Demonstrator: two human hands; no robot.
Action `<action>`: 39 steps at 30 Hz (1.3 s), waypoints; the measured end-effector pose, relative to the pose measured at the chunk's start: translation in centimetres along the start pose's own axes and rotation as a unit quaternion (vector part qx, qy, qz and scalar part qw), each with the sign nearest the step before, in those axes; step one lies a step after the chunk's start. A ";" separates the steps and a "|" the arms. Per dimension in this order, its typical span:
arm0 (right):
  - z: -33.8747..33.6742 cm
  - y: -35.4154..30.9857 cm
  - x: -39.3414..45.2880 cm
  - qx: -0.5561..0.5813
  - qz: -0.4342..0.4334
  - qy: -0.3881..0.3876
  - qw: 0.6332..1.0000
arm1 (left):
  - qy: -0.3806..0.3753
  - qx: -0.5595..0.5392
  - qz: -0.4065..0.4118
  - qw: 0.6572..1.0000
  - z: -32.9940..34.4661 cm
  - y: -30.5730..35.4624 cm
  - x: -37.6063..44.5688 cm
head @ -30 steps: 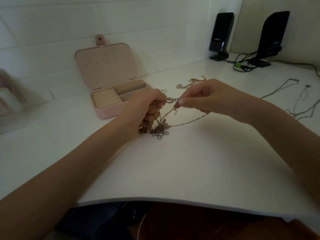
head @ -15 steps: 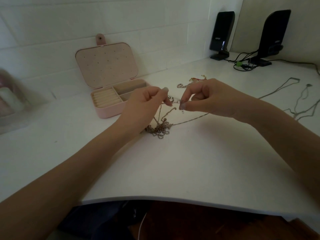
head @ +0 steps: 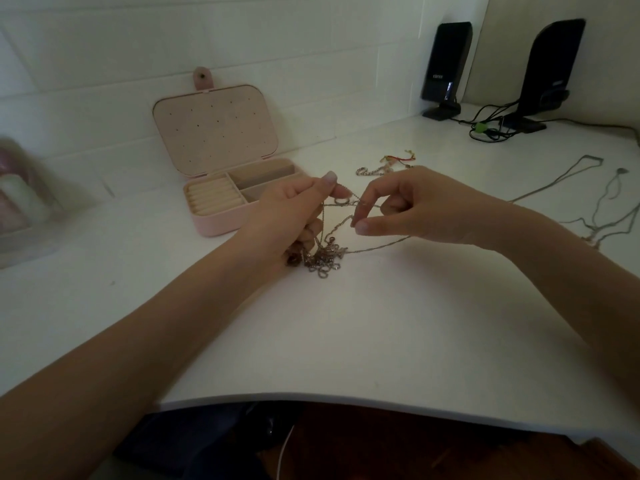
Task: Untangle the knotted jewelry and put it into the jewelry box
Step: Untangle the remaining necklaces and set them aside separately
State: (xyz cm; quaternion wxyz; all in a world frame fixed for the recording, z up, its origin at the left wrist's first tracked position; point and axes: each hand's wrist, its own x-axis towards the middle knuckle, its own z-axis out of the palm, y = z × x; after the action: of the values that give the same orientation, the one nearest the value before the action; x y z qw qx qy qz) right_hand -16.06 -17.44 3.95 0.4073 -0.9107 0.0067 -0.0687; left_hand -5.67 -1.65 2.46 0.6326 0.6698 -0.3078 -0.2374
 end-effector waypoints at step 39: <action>0.6 -0.3 0.0 0.548 0.107 -0.014 0.830 | -0.143 0.051 -0.002 0.988 0.4 0.4 -0.7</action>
State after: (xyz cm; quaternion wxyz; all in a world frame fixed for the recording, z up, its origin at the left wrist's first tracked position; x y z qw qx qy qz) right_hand -15.96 -16.82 3.74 0.8441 -0.5328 0.0598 -0.0039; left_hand -6.50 -1.42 2.73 0.5468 0.6611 -0.4052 -0.3158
